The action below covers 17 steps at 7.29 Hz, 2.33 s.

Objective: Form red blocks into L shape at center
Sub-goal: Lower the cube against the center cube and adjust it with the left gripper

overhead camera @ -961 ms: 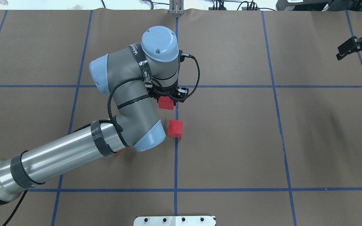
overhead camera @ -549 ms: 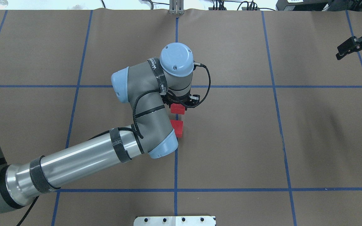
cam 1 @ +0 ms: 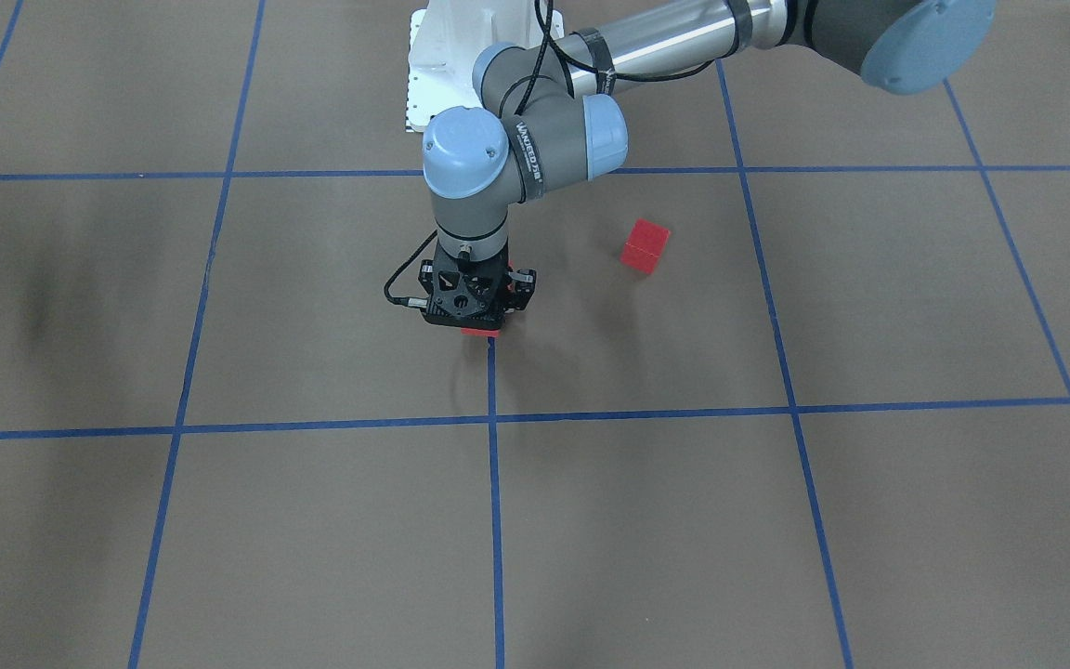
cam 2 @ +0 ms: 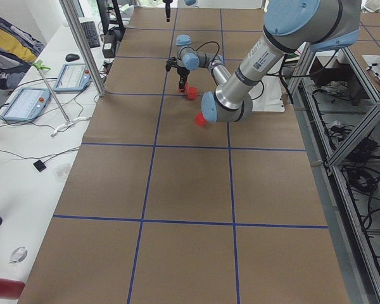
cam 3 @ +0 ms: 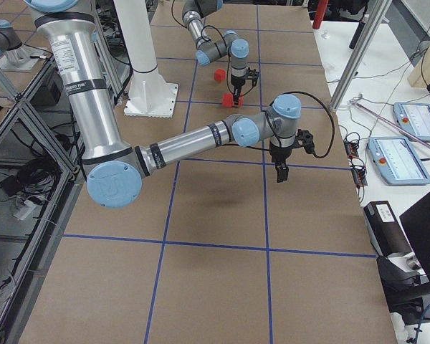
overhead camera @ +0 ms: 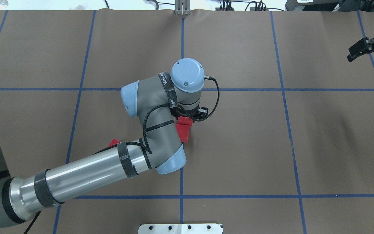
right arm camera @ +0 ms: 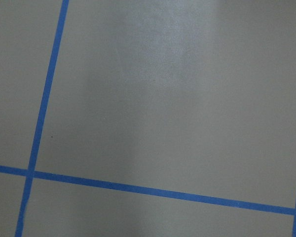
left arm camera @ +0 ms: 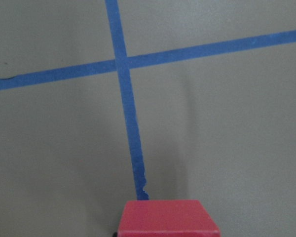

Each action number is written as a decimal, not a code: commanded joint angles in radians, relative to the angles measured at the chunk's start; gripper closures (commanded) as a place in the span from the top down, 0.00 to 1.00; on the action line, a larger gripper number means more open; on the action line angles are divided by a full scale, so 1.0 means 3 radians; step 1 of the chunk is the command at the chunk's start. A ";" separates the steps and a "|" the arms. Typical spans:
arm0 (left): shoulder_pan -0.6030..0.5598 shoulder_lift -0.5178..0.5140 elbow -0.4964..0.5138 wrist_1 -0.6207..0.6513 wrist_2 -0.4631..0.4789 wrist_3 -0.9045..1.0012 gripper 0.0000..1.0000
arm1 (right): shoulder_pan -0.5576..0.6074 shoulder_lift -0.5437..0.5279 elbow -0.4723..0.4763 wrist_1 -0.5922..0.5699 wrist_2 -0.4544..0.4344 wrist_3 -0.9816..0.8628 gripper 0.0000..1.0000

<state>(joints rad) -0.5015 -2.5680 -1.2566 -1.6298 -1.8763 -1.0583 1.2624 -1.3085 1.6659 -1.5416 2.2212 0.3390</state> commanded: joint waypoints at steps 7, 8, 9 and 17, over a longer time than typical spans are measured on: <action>0.0010 0.0036 -0.0019 -0.0003 0.0001 -0.0287 0.17 | -0.0005 0.0000 0.0000 0.0000 0.0000 0.0000 0.99; 0.0010 0.0051 -0.0019 -0.0003 0.0001 -0.0287 0.17 | 0.0000 0.0000 0.0000 0.0000 0.0000 0.0000 0.99; 0.0010 0.0052 -0.0024 -0.0003 0.0001 -0.0287 0.17 | -0.0005 0.0000 0.0000 0.0005 0.0000 0.0000 0.99; 0.0020 0.0057 -0.0009 0.0013 -0.0004 -0.0292 0.17 | -0.0005 0.0005 -0.0005 0.0000 0.0000 0.0000 0.99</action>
<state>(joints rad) -0.4958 -2.5509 -1.2619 -1.6263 -1.8774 -1.1458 1.2609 -1.3070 1.6644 -1.5405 2.2212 0.3382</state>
